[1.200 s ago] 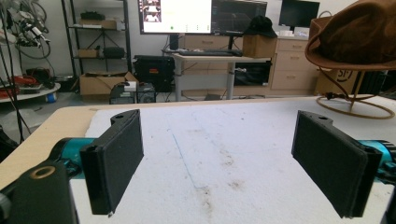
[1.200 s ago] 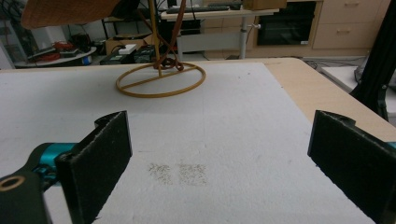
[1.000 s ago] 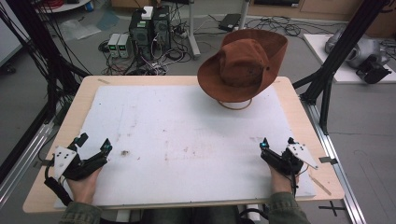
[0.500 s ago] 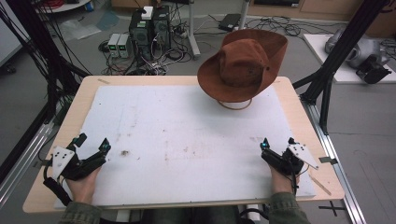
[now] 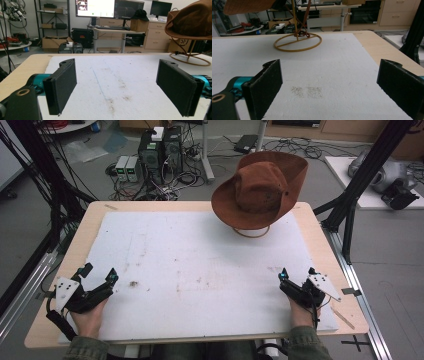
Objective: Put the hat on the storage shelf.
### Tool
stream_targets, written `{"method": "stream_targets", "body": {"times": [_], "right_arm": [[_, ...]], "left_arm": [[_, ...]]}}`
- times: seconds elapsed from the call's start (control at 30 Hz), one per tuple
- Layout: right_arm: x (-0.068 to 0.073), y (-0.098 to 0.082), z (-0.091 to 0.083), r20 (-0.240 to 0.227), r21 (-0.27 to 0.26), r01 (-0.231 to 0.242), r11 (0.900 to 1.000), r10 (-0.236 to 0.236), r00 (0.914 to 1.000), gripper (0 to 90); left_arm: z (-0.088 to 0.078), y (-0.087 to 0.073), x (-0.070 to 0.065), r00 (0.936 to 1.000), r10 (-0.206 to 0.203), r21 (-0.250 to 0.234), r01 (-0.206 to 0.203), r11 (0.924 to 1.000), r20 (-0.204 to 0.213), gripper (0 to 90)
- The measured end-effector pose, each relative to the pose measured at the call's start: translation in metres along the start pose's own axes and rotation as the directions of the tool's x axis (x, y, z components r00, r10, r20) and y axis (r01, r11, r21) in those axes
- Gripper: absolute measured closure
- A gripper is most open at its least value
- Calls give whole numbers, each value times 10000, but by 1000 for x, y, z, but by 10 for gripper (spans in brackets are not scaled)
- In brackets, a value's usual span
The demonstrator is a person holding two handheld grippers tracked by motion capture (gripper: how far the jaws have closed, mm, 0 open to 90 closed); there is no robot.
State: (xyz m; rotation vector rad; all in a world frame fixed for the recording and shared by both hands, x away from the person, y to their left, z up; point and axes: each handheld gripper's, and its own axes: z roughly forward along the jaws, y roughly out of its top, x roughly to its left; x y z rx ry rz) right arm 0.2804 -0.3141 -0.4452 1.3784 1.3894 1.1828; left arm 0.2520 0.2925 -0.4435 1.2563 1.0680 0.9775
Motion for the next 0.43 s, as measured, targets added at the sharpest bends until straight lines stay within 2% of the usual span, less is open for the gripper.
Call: {"method": "stream_targets", "body": {"times": [0.43], "right_arm": [[0,0,0,17,49,-65,10000,65,10000,54]], "left_arm": [[1,-1,0,10000,-65,-8,65,10000,25,171]]}}
